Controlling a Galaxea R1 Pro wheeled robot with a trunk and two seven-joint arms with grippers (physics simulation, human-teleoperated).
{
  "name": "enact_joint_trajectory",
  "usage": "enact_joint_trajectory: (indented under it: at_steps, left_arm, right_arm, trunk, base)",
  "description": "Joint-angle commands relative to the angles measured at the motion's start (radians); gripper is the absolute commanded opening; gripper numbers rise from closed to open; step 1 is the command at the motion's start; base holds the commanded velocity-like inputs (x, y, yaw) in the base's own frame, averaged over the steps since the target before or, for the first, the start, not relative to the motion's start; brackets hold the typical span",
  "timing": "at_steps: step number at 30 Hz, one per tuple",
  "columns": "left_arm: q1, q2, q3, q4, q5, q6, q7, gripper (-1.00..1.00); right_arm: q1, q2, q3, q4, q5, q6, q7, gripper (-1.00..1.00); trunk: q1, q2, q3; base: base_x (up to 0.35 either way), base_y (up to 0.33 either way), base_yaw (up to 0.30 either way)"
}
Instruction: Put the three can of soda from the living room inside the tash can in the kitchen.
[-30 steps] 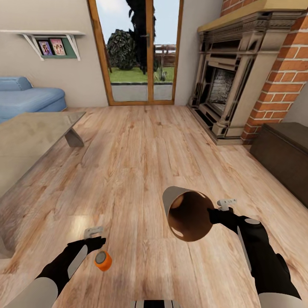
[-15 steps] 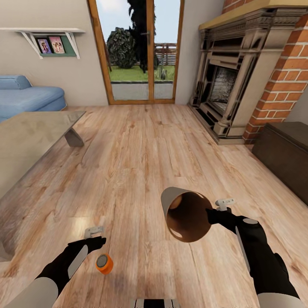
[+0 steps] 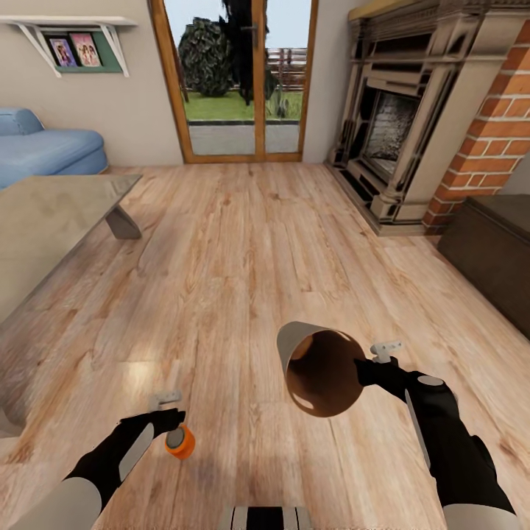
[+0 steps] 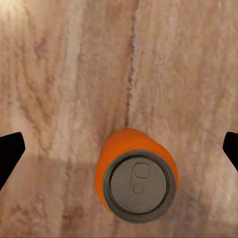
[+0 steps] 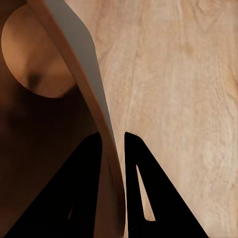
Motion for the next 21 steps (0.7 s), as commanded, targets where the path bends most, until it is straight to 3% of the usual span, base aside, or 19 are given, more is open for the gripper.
enact_joint_trajectory:
  at_steps: [1,12,21]
  left_arm:
    - [0.000,0.000,-0.001,0.000,0.000,0.000,0.000,1.00]
    - [0.000,-0.002,-0.009,0.000,0.000,-0.001,-0.001,1.00]
    - [0.000,-0.002,-0.009,0.000,0.000,-0.002,-0.001,1.00]
  right_arm:
    - [0.000,0.000,0.001,-0.001,-0.019,0.003,0.003,-1.00]
    - [0.000,0.000,0.007,-0.001,-0.017,0.003,0.003,-1.00]
    - [0.001,0.000,0.008,-0.002,-0.017,0.003,0.003,-1.00]
  trunk:
    - [0.000,0.000,-0.004]
    - [0.005,-0.003,-0.046]
    - [0.005,-0.003,-0.046]
  base:
    - [0.000,0.000,0.000]
    - [0.000,0.000,0.000]
    - [0.000,0.000,0.000]
